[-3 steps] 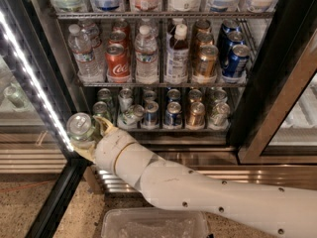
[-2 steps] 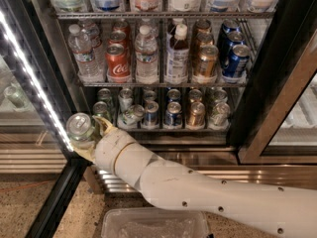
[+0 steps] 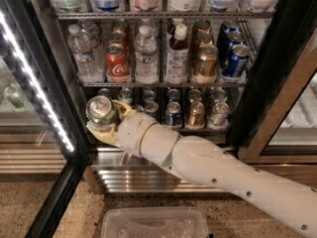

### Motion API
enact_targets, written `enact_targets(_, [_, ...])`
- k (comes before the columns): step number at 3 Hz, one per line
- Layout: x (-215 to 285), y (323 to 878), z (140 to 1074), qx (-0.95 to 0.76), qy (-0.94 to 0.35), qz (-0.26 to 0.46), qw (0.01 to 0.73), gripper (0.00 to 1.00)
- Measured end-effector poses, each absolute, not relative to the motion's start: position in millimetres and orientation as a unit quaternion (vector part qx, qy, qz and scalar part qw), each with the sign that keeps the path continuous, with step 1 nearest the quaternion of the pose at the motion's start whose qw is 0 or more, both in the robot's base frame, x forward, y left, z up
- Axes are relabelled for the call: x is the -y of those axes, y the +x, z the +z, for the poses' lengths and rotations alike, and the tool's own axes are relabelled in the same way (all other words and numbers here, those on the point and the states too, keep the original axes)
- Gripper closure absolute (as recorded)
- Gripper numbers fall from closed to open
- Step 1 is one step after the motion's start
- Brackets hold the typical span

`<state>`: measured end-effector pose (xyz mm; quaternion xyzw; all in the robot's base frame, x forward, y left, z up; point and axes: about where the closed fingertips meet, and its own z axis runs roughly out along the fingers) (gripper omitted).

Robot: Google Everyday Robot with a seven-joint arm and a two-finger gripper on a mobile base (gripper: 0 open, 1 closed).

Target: Pick 7up can from bottom shelf of fridge

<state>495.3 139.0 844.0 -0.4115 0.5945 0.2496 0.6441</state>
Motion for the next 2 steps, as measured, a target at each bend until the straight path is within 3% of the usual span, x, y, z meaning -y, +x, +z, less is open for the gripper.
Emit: enact_targets(2, [-66.2,435.2,858.9,-0.569,-0.417,0.265,0.658,1.00])
